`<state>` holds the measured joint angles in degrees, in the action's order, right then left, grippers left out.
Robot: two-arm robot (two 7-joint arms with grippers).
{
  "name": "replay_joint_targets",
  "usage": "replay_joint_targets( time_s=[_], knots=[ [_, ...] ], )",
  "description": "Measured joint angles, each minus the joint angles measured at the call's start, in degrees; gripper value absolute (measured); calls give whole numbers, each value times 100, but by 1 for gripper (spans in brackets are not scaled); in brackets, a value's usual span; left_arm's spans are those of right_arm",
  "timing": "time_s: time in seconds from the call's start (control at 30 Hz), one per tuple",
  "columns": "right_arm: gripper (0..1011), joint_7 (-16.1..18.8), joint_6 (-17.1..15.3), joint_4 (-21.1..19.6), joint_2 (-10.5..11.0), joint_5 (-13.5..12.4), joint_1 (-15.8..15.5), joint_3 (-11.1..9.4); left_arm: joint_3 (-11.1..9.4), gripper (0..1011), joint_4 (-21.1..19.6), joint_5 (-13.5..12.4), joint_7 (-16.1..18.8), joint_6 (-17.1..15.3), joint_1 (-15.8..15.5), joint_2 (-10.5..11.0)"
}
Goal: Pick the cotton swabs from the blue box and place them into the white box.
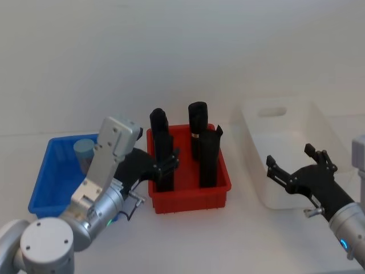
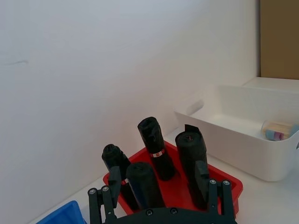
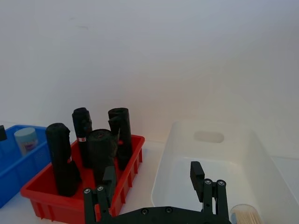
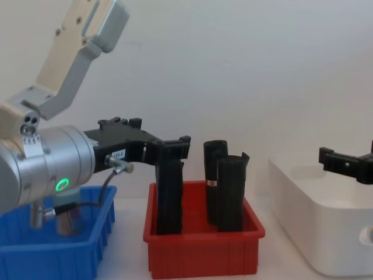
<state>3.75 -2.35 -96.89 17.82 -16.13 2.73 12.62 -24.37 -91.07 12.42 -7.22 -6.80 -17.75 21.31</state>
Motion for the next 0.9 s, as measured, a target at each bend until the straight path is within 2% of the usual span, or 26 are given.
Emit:
replay_joint_targets(
  time_s=[0.17,0.33,0.9],
  knots=[
    [1001,4,28,-296,104,-25,-237,24,-95,1004,-119,-56,365,334,236,35],
    [1001,6,40,-410,147,-35,-334,34,-149,1004,-189,-87,575,523,365,54],
    [1001,10,42,-435,150,-36,-355,30,-165,1004,-214,-96,660,601,417,58]
  ],
)
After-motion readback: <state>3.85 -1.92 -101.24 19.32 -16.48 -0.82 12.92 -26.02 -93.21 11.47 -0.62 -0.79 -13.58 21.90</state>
